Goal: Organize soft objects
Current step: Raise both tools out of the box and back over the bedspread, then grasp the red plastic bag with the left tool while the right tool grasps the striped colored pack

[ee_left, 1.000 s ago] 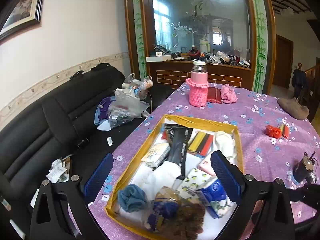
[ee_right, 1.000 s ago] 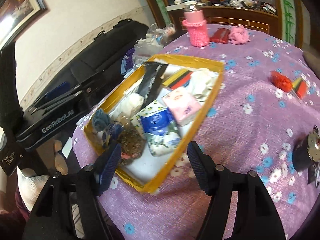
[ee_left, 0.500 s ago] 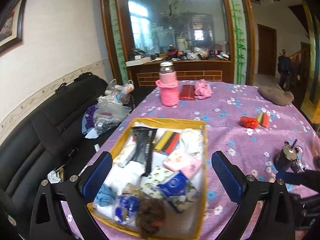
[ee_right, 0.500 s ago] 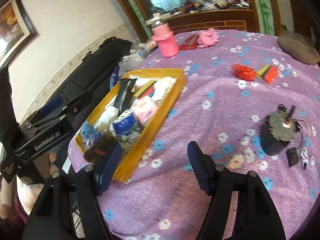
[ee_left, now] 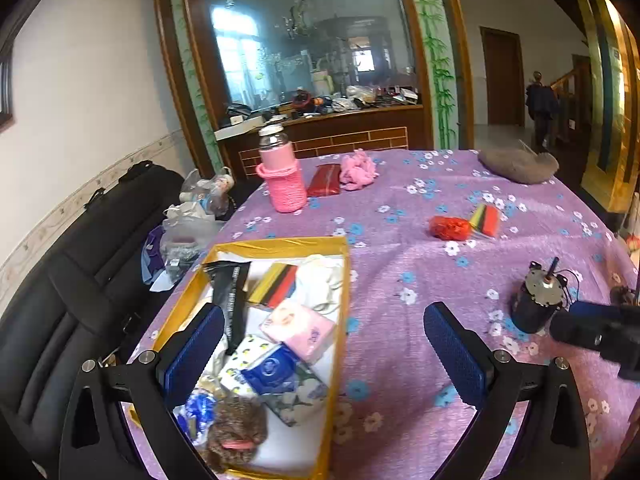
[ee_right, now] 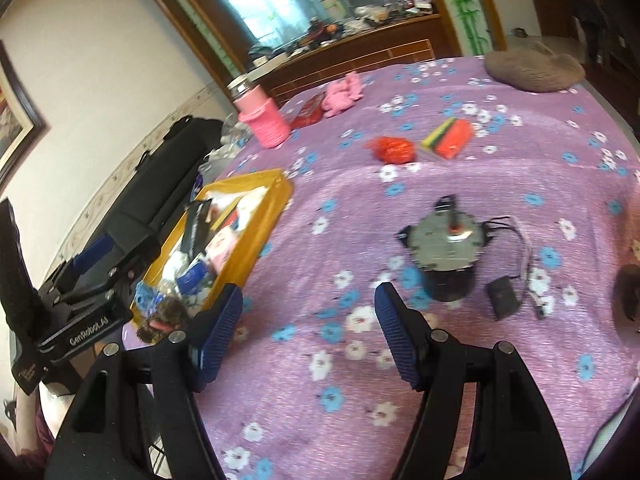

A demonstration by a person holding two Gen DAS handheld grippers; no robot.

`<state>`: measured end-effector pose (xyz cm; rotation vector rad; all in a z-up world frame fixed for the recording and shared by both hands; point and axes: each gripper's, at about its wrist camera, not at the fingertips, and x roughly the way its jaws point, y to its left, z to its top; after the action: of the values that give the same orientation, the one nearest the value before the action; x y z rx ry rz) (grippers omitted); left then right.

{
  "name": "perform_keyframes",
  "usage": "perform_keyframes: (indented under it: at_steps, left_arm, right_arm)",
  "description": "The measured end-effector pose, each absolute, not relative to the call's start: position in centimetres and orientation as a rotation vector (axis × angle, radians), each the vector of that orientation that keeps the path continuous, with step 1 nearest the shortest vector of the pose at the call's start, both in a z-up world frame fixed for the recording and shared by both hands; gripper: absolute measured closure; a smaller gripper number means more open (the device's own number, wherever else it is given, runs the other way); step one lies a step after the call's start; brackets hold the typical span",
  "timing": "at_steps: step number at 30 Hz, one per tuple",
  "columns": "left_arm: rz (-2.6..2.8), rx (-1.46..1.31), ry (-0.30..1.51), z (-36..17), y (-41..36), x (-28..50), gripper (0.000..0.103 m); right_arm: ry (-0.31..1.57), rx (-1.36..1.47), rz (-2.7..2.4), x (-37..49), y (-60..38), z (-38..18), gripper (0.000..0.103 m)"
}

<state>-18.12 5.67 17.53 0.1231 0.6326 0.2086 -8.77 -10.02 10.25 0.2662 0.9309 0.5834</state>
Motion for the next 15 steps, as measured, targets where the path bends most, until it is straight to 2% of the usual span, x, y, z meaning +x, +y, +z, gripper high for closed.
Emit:
perform_keyframes:
  at_steps: [15]
  left_arm:
    - [0.156, 0.163, 0.673, 16.8, 2.1, -15.7, 0.001]
  right_arm:
    - [0.912, 0.327, 0.505, -7.1, -14.9, 10.4, 0.035]
